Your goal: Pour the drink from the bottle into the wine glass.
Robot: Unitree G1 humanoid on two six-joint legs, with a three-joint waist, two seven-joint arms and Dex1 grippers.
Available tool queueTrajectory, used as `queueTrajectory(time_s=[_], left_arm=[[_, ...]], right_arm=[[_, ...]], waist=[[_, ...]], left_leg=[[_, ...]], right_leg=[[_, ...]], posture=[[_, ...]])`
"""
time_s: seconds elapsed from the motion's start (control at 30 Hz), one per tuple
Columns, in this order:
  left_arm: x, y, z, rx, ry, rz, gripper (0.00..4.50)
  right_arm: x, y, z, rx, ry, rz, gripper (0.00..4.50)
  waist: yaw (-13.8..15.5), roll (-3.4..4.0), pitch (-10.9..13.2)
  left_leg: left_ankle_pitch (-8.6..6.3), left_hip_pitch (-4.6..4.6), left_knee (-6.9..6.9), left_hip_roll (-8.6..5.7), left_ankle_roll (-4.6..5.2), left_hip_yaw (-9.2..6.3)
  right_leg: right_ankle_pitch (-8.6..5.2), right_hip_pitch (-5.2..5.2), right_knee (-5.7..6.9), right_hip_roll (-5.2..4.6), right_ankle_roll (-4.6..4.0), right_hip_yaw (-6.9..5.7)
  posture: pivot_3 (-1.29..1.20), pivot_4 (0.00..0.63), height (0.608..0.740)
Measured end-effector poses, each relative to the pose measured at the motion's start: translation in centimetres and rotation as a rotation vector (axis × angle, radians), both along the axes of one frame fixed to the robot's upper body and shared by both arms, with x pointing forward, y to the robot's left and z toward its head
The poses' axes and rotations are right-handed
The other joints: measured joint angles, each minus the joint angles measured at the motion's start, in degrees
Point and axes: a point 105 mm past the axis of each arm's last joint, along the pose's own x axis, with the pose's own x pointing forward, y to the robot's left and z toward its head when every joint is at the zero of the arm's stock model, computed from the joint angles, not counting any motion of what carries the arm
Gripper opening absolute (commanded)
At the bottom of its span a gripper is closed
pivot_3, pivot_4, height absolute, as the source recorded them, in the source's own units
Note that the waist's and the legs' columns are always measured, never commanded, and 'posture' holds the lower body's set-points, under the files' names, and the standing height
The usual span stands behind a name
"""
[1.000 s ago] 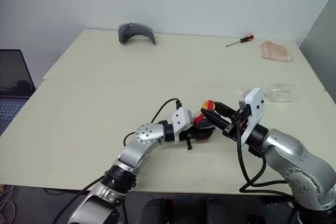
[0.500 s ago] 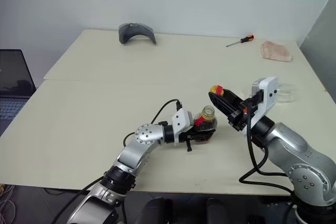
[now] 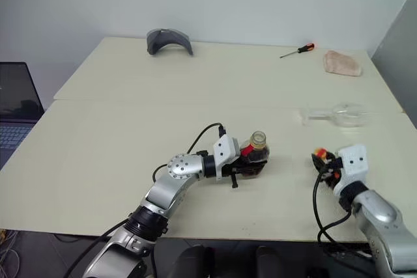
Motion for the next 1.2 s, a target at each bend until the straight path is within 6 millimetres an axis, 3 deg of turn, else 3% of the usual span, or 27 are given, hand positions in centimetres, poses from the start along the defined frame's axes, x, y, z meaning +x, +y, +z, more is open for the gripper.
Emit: queueTrajectory(time_s=[0.17, 0.47, 0.5, 0.67, 0.77, 0.9, 1.07, 1.2], left_arm=[[0.0, 0.1, 0.0, 0.005, -0.002, 0.001, 0.85], [0.1, 0.3, -0.1, 0.010, -0.003, 0.005, 0.85], [0.1, 0.3, -0.1, 0.010, -0.003, 0.005, 0.85], [0.3, 0.4, 0.0, 0.004, -0.006, 0.022, 0.85], [1.6, 1.5, 0.7, -0.031, -0.030, 0.121, 0.85], [4.1, 4.6, 2.0, -0.100, -0.053, 0.332, 0.85], [7.1, 10.3, 2.5, -0.164, -0.049, 0.627, 0.85], [8.9, 15.2, 2.1, -0.176, -0.035, 0.816, 0.85]], right_arm=[[-1.2, -0.6, -1.9, -0.037, 0.065, 0.001, 1.16], [-2.1, -1.6, -3.0, -0.041, 0.100, 0.018, 4.28], [-2.2, -1.8, -3.1, -0.039, 0.102, 0.014, 4.45], [-2.8, -1.7, -3.3, 0.006, 0.117, 0.050, 4.50], [-3.7, -1.1, -3.0, 0.007, 0.114, 0.108, 4.50], [-3.0, 1.9, 0.8, -0.065, 0.012, 0.283, 4.50], [-1.6, 9.7, 5.1, -0.089, -0.089, 0.632, 4.50], [-0.6, 13.1, 6.2, -0.086, -0.098, 0.756, 4.50]], waist=[[0.15, 0.08, -0.05], [0.12, 0.10, -0.06], [0.12, 0.10, -0.06], [0.14, 0.10, -0.06], [0.10, 0.11, -0.06], [-0.44, 0.18, -0.10], [-0.65, 0.13, -0.08], [0.10, 0.02, -0.01]], left_leg=[[0.00, -0.01, -0.02, -0.01, 0.00, -0.02], [0.00, 0.06, -0.01, 0.00, 0.00, 0.00], [0.00, 0.07, -0.01, 0.00, 0.00, 0.00], [0.00, 0.07, -0.01, 0.00, 0.00, -0.01], [-0.01, 0.06, 0.00, 0.01, 0.01, -0.02], [-0.01, 0.13, 0.00, 0.04, 0.01, -0.04], [0.00, 0.14, -0.01, 0.08, 0.00, -0.11], [0.00, 0.05, 0.02, 0.03, 0.00, -0.11]], right_leg=[[-0.01, 0.01, -0.02, 0.02, 0.01, -0.03], [-0.10, 0.08, -0.02, 0.02, 0.18, -0.01], [-0.10, 0.08, -0.02, 0.02, 0.17, -0.01], [-0.10, 0.09, -0.02, 0.02, 0.17, -0.01], [-0.10, 0.08, -0.02, 0.01, 0.17, 0.00], [-0.12, 0.10, 0.00, 0.05, 0.22, 0.00], [-0.10, 0.10, 0.01, 0.09, 0.17, -0.05], [0.03, 0.08, -0.03, 0.04, -0.05, -0.10]], posture=[[0.00, 0.150, 0.740], [0.00, 0.150, 0.740], [0.00, 0.150, 0.740], [0.00, 0.150, 0.740], [0.00, 0.150, 0.740], [0.00, 0.150, 0.740], [0.00, 0.150, 0.740], [0.00, 0.150, 0.740]])
